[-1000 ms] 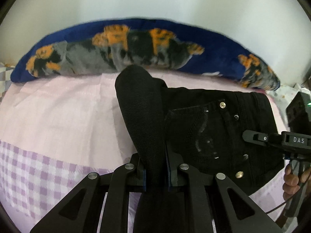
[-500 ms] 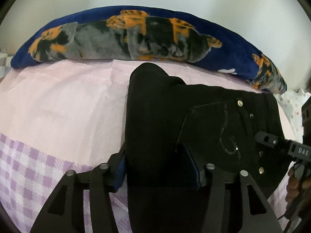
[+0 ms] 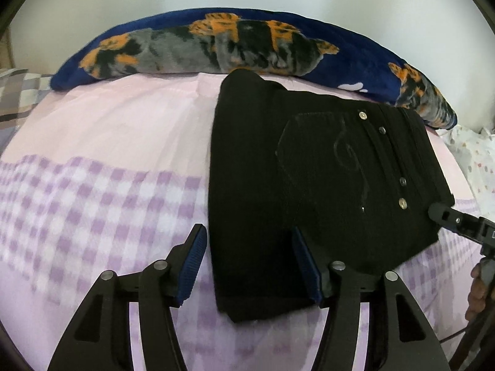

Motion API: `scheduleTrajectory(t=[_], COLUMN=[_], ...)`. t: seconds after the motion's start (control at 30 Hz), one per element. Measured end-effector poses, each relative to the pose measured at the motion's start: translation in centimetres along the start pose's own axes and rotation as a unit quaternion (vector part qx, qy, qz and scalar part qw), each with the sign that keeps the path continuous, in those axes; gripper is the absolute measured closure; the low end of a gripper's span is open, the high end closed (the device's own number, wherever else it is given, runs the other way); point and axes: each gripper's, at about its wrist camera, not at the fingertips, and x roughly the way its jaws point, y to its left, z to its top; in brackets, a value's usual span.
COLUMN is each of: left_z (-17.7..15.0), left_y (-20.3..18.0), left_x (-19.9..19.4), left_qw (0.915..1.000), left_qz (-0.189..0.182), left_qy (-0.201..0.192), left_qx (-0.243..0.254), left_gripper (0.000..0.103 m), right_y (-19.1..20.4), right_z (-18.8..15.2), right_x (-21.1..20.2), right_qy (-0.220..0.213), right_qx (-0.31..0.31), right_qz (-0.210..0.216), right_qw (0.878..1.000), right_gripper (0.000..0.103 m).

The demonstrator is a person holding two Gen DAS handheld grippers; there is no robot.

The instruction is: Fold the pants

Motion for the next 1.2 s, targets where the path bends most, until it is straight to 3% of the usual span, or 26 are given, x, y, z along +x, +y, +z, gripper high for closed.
scheduleTrajectory(t=[0.2,0.37,0.63,1.2], left_z=[-1.8,-4.1,-6.8,-8.7], left_y=[-0.7,-1.5,-3.0,-5.9], left_x=[-4.0,-6.7,-10.2,-12.5], left_qw=[0.9988,0.9973,0.9951,0.9918], left_qz=[0.046,0.068,0.087,0.109], left_qy=[-0.017,-0.027,-0.047,-0.066], left_qx=[0.002,0.002,-0.005,0.001], left_gripper=[0.045,0.045,0.043,0.039], right_y=[1.8,3.3,6.4,8.8], right_z=[-2.0,-3.4,-5.7,-8.5], right_x=[-2.0,-4.8,-7.6,-9.0], right_qy=[-0.006,-0.043,-0.085,-0.090], right_qx=[-0.029,-0.033,-0.065,-0.115], right_qz=[-0.044,-0.054,-0.090,-0.116], right_qw=[0.999,0.997,0.990,0.982], right_gripper=[0.035,0.030,0.013,0.003])
